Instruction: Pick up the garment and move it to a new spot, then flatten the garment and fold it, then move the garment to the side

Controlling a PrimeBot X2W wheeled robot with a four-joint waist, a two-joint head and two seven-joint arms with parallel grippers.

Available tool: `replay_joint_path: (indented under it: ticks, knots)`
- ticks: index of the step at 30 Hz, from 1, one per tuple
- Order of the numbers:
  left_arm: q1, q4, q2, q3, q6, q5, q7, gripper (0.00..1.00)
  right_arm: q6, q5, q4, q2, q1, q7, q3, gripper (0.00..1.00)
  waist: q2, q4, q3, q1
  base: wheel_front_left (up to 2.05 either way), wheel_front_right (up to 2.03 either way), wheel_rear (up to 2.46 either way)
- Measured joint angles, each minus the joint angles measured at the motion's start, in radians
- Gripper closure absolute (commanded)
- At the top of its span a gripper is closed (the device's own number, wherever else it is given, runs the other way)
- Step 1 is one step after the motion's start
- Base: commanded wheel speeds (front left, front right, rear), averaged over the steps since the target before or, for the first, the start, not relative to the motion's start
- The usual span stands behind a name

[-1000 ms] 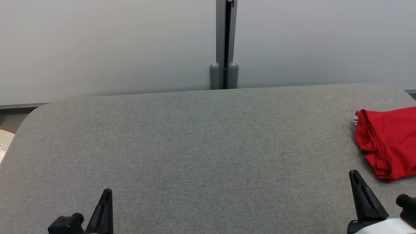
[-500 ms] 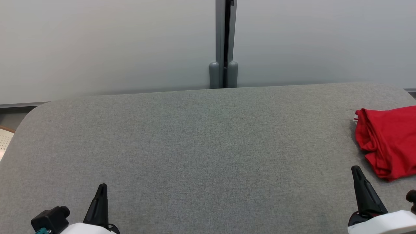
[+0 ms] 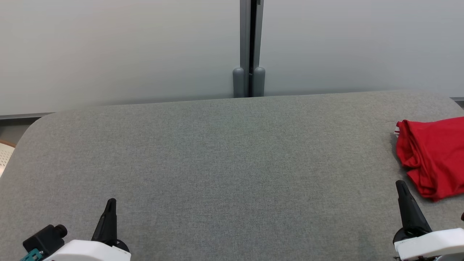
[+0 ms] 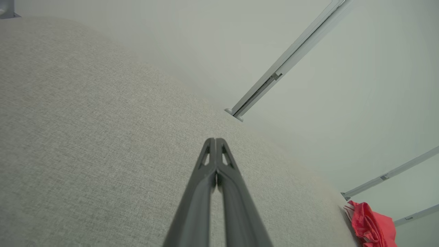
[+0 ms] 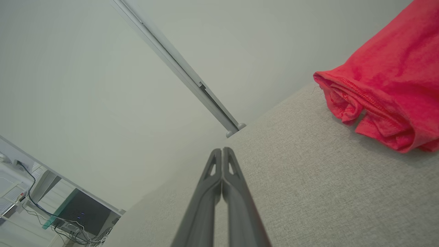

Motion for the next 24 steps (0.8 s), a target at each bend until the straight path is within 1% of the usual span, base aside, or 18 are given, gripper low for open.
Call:
replay_joint_path:
  ticks: [14,24]
  knots:
    - [-0.037,0.023,-0.022,0.04,-0.036,-0.161,0.031,1.0,0.0,0.174,0.04,0.009,-0.036,0.009,-0.012,1.0,0.0,-0.002,0.005,0.0,0.0,0.0,0.0]
    - [-0.058,0.039,-0.033,0.063,-0.058,-0.248,0.05,1.0,0.0,0.274,0.066,0.015,-0.057,0.015,-0.021,1.0,0.0,-0.003,0.008,0.0,0.0,0.0,0.0]
